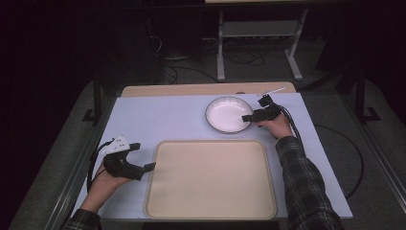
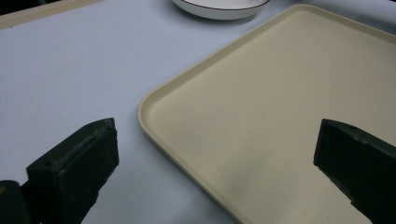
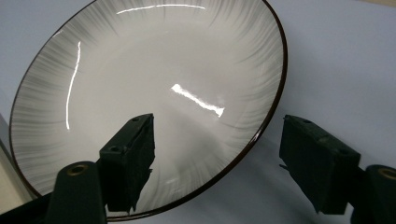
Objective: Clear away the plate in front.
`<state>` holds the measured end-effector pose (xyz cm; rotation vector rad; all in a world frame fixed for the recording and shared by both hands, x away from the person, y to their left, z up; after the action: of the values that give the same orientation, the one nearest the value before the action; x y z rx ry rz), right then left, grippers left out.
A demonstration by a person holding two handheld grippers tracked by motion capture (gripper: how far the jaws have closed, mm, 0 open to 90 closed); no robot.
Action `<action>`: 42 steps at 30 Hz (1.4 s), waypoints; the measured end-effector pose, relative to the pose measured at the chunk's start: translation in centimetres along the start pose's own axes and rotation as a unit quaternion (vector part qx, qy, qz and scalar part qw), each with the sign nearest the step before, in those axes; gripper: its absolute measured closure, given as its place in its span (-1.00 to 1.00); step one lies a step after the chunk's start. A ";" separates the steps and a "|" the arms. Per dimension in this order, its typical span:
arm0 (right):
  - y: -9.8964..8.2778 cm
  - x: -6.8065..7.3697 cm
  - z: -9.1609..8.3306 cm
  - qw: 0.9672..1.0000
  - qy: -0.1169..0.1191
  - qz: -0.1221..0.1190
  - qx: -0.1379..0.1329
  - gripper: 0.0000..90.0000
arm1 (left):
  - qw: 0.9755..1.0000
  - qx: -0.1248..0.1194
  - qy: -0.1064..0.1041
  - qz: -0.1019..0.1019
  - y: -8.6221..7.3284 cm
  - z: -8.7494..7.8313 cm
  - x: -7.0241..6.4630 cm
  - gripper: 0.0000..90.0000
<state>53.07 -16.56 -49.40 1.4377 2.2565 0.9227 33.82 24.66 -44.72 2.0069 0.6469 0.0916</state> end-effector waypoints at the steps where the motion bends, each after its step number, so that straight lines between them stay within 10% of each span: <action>1: -0.1 0.0 0.1 1.000 0.003 0.000 0.003 -0.35 | 1.000 0.000 0.000 0.000 0.0 0.0 0.0 -1.00; 42: 0.3 0.1 0.6 0.999 0.005 0.037 0.000 0.69 | 1.000 0.004 0.004 0.000 -0.1 -0.2 0.1 -1.00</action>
<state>53.59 -16.16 -49.67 1.5290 2.2235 0.9530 33.77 24.89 -44.76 2.0145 0.6529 0.0976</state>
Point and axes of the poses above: each handheld gripper's, and its own axes: z roughly forward along the jaws, y roughly out of its top, x roughly to its left, the point moved 7 cm from there along z, roughly forward along the jaws, and after that the axes turned 14 degrees about -y, right-handed, at the moved point
